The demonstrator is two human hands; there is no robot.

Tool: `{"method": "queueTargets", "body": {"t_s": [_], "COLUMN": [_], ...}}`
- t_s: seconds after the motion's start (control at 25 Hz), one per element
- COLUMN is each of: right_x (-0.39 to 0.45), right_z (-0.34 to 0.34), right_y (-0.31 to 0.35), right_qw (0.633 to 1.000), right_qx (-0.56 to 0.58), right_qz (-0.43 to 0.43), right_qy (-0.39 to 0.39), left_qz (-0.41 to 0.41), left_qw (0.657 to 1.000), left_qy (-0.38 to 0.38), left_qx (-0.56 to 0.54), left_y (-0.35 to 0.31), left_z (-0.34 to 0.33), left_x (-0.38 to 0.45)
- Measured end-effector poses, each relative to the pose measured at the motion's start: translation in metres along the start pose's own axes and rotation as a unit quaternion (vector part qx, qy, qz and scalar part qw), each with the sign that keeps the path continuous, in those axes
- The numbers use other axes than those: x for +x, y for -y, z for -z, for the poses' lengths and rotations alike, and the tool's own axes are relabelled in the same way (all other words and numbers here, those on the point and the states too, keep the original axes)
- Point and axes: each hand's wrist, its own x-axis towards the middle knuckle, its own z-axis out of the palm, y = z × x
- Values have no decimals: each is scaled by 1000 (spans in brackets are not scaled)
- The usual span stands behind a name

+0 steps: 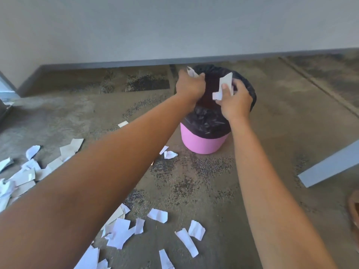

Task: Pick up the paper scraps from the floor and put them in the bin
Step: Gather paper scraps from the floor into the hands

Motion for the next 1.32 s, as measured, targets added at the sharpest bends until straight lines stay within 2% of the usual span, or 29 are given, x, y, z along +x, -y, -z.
{"method": "queueTargets", "body": {"t_s": [0.08, 0.16, 0.24, 0.32, 0.4, 0.52, 0.56, 0.6, 0.64, 0.72, 0.76, 0.8, 0.84, 0.96, 1.08, 1.2, 1.32], "right_x": [12, 12, -2, -25, -54, -97, -110, -123, -135, -161, -175, -189, -202, -235, -257, -265, -274], "right_z": [6, 11, 12, 14, 13, 7, 4, 1, -2, -7, -6, -3, 1, 10, 5, 0, -1], "right_y": [-9, -16, -18, -17, -18, -41, -56, -72, -89, -124, -137, -146, -152, -156, -153, -151, -156], "right_qw": [998, 996, 997, 996, 992, 991, 987, 975, 943, 819, 763, 736, 737, 769, 760, 765, 753], "right_qx": [1, 28, 49, 82, 96, 38, -7, -65, -136, -294, -352, -388, -403, -406, -436, -430, -400], "right_qz": [-52, -73, -60, 4, 74, 125, 129, 113, 74, -28, -66, -91, -106, -104, -55, -51, -45], "right_qy": [31, 31, 4, -31, -33, 34, 91, 180, 294, 492, 538, 547, 533, 483, 478, 478, 520], "left_qz": [45, 22, -48, -130, -164, -78, -26, 33, 91, 185, 216, 234, 234, 176, 140, 121, 116], "left_qw": [997, 995, 996, 988, 978, 979, 976, 962, 923, 796, 751, 739, 749, 800, 816, 835, 834], "left_qy": [67, 91, 52, -11, -58, -57, -26, 31, 121, 272, 298, 297, 284, 245, 222, 201, 205], "left_qx": [-8, 22, 48, 84, 118, 179, 216, 271, 354, 508, 548, 557, 550, 519, 515, 498, 499], "left_y": [-9, -6, 5, 24, 52, 113, 138, 164, 190, 236, 252, 264, 276, 289, 297, 304, 306], "left_z": [-5, -7, -3, 5, 14, 28, 33, 41, 48, 62, 69, 75, 79, 84, 85, 91, 94], "left_x": [8, 14, 11, 3, -10, -39, -48, -60, -72, -104, -120, -134, -145, -160, -166, -170, -169]}}
